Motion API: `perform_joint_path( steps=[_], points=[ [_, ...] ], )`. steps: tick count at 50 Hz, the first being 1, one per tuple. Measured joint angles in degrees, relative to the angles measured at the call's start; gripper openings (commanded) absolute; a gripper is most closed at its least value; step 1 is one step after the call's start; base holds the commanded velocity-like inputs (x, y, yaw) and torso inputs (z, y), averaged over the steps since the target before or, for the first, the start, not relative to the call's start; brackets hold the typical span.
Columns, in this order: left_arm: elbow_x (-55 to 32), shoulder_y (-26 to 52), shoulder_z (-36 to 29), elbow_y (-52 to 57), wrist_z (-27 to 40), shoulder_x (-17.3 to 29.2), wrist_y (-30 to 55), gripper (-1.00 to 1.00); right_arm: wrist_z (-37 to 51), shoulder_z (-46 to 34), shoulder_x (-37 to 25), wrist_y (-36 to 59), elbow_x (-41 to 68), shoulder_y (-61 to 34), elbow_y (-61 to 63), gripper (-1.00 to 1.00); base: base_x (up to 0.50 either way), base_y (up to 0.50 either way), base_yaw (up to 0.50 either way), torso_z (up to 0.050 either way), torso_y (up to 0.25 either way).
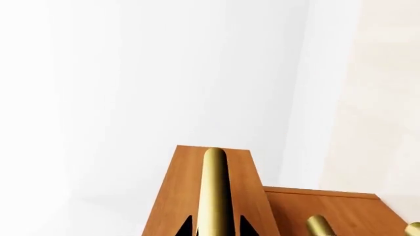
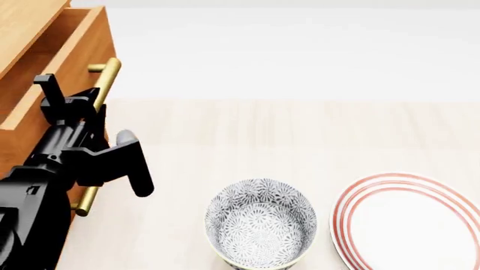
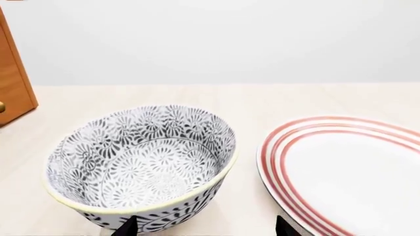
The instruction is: Open the top drawer of the cabinet.
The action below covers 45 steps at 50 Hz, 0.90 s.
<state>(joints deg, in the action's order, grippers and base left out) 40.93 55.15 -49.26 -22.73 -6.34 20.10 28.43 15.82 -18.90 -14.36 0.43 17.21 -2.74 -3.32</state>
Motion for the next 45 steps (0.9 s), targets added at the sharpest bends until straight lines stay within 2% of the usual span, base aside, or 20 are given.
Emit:
perform_joint_path(
  steps=[16, 44, 45],
  points=[
    [2.5, 0.1, -0.7, -0.1, -1.0, -2.2, 0.8, -1.00, -0.3, -0.2, -0.2, -0.2, 0.9, 0.1, -0.2, 1.00, 0.00, 0.00, 0.00, 0.000, 0.000],
    [1.6, 0.6, -3.6, 3.9, -4.0, -4.6, 1.7, -1.00, 0.3, -0.2, -0.5, 0.1, 2.0, -0.3, -0.1, 1.00, -0.01, 0.00, 0.00, 0.000, 0.004],
    [1.6, 0.6, -3.6, 4.0, -4.1, -4.6, 1.8, 1.00, 0.3, -0.2, -0.6, 0.1, 2.0, -0.3, -0.1, 1.00, 0.00, 0.00, 0.00, 0.000, 0.000]
  ],
)
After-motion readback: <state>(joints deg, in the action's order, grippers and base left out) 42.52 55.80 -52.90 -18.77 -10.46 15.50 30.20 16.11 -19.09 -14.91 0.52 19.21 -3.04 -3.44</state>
